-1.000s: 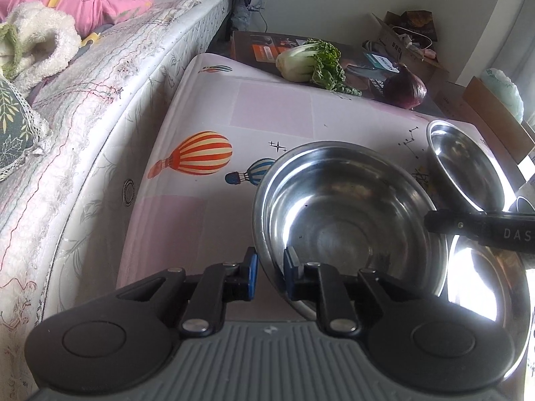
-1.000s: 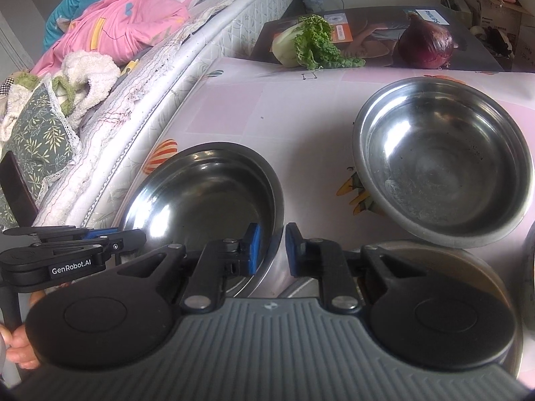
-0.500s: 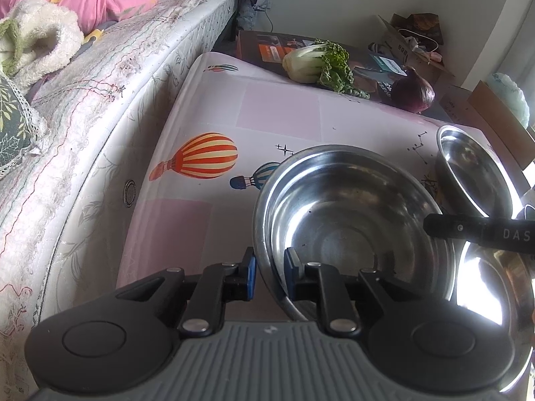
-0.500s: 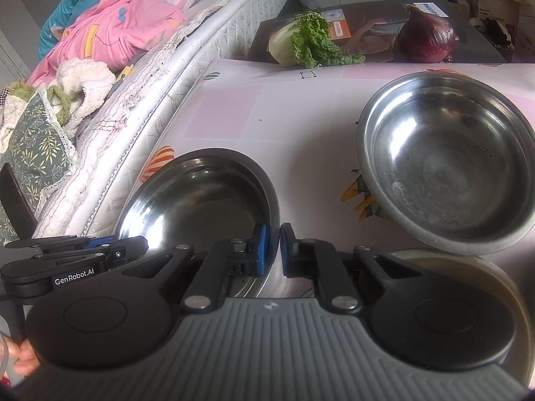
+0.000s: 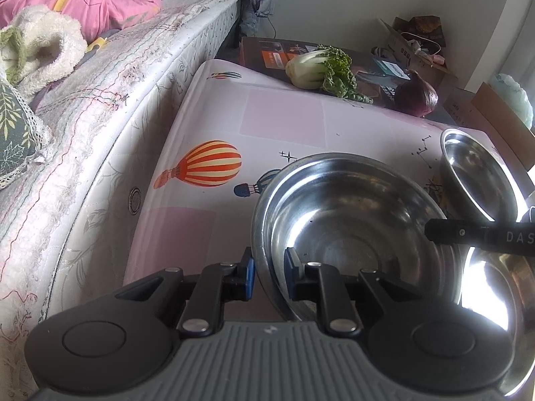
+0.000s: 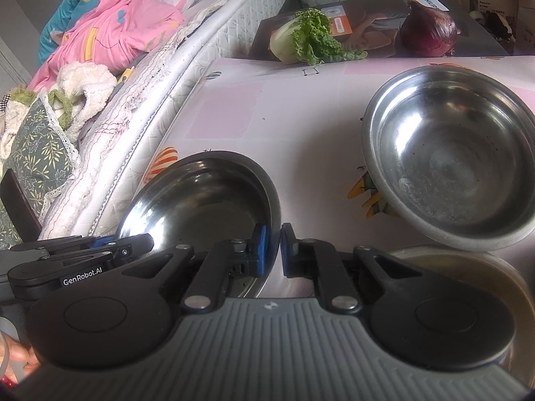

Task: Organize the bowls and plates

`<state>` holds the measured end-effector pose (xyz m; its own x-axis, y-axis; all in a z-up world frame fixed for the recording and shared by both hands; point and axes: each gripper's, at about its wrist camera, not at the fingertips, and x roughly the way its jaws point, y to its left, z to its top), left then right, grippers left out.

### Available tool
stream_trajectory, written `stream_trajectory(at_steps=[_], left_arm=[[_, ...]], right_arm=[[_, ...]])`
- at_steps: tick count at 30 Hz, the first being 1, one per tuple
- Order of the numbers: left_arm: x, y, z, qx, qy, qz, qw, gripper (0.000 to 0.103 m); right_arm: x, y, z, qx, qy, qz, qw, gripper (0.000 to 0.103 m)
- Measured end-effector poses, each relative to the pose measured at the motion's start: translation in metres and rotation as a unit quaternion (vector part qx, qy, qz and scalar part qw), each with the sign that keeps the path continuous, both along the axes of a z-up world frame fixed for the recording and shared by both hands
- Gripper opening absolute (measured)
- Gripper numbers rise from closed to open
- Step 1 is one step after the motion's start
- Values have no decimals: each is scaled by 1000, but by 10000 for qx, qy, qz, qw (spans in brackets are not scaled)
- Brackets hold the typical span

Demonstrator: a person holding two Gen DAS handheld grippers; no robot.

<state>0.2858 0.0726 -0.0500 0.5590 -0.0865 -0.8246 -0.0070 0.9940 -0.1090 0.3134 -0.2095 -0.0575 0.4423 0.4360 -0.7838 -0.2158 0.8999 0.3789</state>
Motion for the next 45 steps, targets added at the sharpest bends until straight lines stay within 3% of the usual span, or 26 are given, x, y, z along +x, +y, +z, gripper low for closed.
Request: stream_trajectory(at_steps=[24, 45], left_arm=[[-16, -5, 36, 79, -394, -30, 9992, 18], [-16, -74, 68, 250, -562, -579, 9964, 18]], right_arm=[[-16, -6, 32, 58, -281, -4, 9996, 8], [-37, -86, 68, 310, -502, -565, 9967, 8]])
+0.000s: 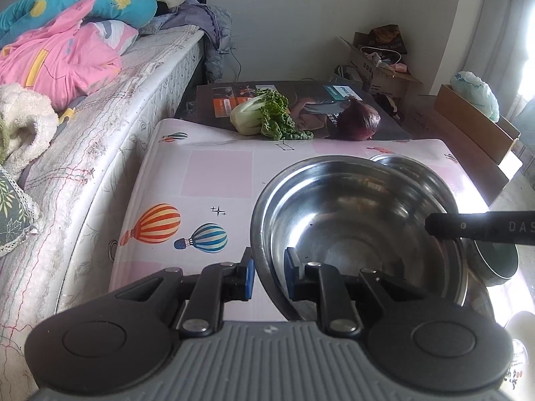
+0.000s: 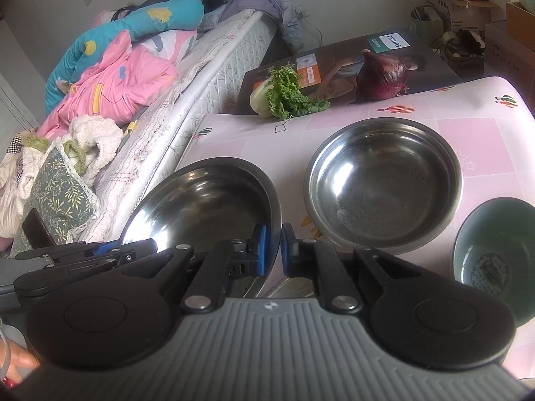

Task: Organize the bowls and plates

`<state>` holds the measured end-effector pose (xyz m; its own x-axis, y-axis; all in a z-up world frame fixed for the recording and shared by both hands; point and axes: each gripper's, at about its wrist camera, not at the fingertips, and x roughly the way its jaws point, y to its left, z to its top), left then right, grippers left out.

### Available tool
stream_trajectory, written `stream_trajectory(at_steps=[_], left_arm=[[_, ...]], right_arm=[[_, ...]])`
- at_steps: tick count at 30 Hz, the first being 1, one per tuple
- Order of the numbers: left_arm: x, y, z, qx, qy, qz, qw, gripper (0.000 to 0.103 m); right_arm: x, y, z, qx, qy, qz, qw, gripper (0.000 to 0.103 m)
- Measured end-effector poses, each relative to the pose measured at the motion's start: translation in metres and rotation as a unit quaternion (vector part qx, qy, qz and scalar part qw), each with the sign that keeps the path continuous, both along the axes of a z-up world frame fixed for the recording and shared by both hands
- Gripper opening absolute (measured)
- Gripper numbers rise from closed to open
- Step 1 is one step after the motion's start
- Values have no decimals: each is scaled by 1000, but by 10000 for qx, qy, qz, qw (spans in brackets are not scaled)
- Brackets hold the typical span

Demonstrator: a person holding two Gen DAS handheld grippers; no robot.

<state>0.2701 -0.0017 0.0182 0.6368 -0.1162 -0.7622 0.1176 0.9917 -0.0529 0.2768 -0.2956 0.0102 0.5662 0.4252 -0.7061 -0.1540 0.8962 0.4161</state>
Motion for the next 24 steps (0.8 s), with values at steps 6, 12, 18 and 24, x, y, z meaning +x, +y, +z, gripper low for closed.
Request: stream_trajectory(at_steps=[6, 12, 18, 24], left_arm=[[8, -28, 8, 55, 46, -267, 9996, 18], [24, -61, 13, 196, 116, -526, 9984, 18], [51, -97, 14, 396, 199, -755, 9962, 19], [83, -130, 1, 620, 338, -878, 9936, 19]], right_arm=[[-2, -34, 7, 80, -27, -217, 9997, 8], [3, -69, 10, 137, -8, -421, 9990, 8], [23, -100, 7, 78, 66, -530, 9985, 9], [54, -126, -6, -27, 185, -667, 9976, 9]])
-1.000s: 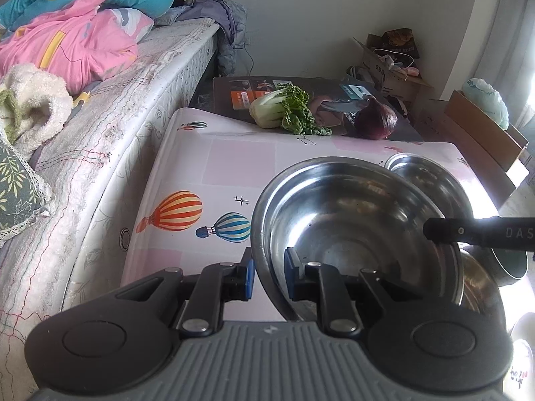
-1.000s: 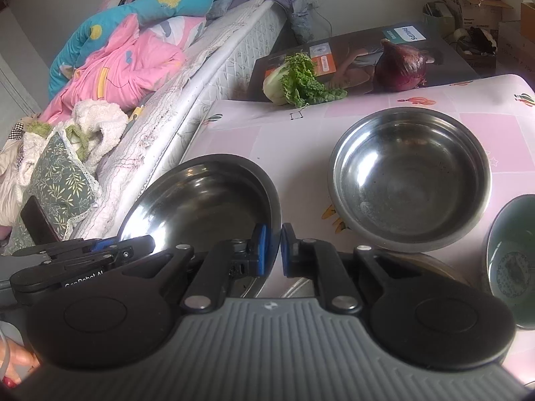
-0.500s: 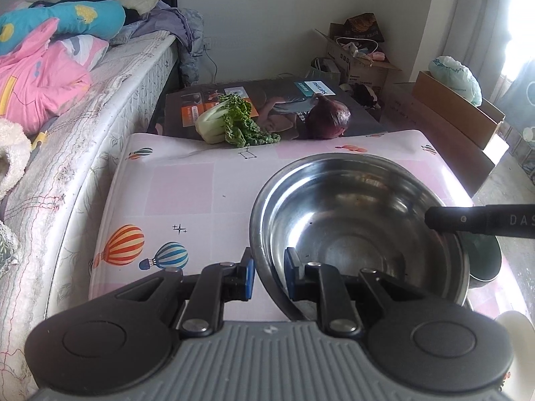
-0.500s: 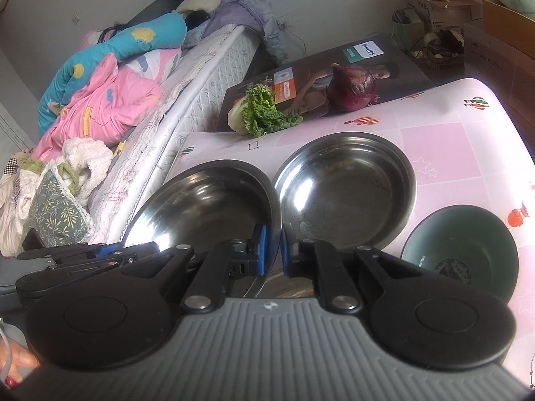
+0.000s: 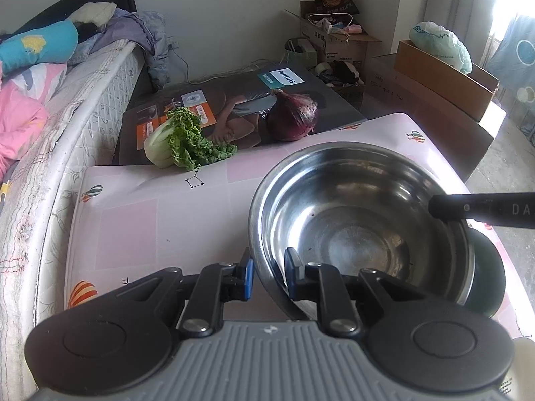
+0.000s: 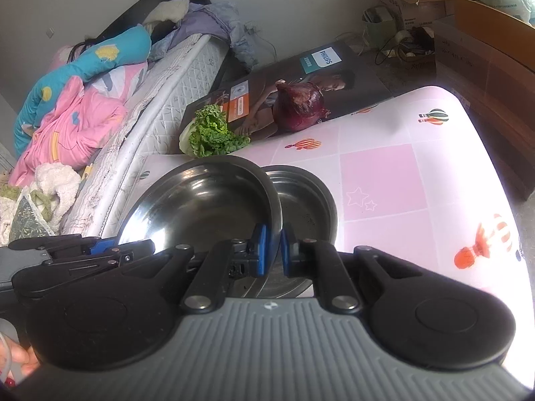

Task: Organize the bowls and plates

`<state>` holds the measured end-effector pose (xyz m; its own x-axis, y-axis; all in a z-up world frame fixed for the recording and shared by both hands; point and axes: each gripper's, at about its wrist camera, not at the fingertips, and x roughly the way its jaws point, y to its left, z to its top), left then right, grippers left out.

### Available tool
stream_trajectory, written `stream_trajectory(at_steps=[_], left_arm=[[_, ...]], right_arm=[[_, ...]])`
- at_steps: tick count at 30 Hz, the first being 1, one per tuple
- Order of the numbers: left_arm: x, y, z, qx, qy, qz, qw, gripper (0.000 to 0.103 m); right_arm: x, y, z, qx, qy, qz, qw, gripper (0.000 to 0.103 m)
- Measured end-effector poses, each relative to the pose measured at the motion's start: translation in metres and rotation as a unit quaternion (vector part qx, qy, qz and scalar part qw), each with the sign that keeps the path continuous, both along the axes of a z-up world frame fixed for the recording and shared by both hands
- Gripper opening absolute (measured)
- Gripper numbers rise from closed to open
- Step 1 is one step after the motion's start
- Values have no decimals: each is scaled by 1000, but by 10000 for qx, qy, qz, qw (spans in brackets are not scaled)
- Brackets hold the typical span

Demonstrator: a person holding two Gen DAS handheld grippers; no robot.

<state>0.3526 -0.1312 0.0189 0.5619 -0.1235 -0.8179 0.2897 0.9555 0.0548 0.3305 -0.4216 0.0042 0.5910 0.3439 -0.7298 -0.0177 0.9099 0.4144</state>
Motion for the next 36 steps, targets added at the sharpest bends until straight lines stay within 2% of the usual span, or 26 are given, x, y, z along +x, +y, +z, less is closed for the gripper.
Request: stream_trajectory(at_steps=[9, 16, 19, 21, 25, 30, 36], left_arm=[[35, -19, -35, 162, 376, -17, 9992, 21], [39, -19, -47, 252, 374, 5, 9990, 23], [36, -19, -46, 243, 249, -5, 9994, 30], [35, -20, -42, 218, 167, 14, 9996, 47], [28, -16, -30, 104, 84, 31, 9999, 53], [17, -7, -20, 72, 21, 63, 10000, 61], [-2, 7, -7, -138, 94, 158, 9997, 62]], right_arm=[[41, -11, -37, -57, 297, -72, 9995, 9], [46, -3, -56, -248, 386, -37, 9989, 10], [47, -2, -55, -295, 326, -77, 9990, 11], [48, -3, -54, -337, 329, -102, 9988, 11], [44, -8, -54, -183, 364, -189, 9990, 13], [28, -16, -45, 143, 190, -321, 9992, 14], [1, -26, -24, 381, -12, -394, 9985, 14]])
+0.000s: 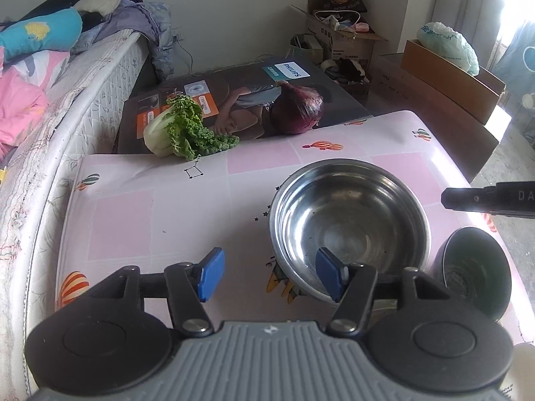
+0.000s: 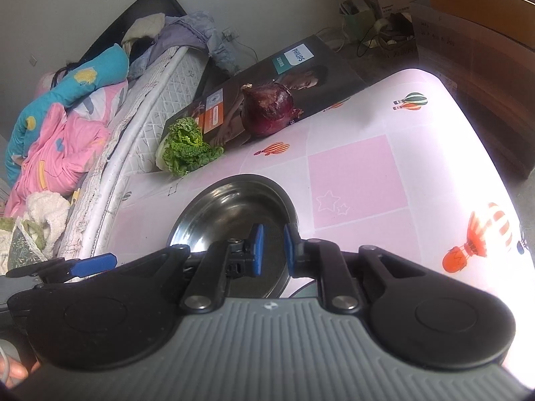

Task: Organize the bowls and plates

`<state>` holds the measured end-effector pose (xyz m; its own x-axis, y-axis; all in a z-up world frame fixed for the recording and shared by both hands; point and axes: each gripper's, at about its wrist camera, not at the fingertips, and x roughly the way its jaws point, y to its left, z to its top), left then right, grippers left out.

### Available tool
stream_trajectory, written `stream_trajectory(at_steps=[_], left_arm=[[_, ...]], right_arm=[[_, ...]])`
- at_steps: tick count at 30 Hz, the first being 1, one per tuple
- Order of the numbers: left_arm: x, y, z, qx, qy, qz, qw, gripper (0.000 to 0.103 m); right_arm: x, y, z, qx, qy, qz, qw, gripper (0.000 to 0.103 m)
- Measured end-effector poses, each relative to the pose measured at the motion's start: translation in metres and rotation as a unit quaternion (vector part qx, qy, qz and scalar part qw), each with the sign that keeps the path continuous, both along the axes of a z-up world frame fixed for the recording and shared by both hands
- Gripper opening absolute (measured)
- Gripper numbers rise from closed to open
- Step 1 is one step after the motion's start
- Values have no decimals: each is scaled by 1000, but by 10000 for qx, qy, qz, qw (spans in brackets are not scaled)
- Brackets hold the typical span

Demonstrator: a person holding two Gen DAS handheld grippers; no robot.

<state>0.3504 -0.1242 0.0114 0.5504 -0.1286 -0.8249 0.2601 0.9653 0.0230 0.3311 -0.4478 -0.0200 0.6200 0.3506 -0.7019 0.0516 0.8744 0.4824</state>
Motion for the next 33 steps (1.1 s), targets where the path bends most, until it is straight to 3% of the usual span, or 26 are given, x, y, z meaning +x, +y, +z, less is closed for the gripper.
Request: stream_trajectory(at_steps=[10, 14, 21, 33], left_arm=[[-53, -4, 21, -516, 103, -360, 9980, 71], [-74, -10, 25, -562, 91, -484, 9972, 71], [-105, -17, 31, -710, 22, -605, 9956, 71], [-127, -38, 31, -831, -21, -800, 9933, 71]], right_arm=[[-73, -13, 44, 2, -231, 39, 9997, 16], [-105, -18, 59, -21, -312, 13, 9995, 24], [-153, -29, 73, -46, -407, -40, 9992, 34], [-198, -50, 82, -63, -465, -113, 9988, 37]])
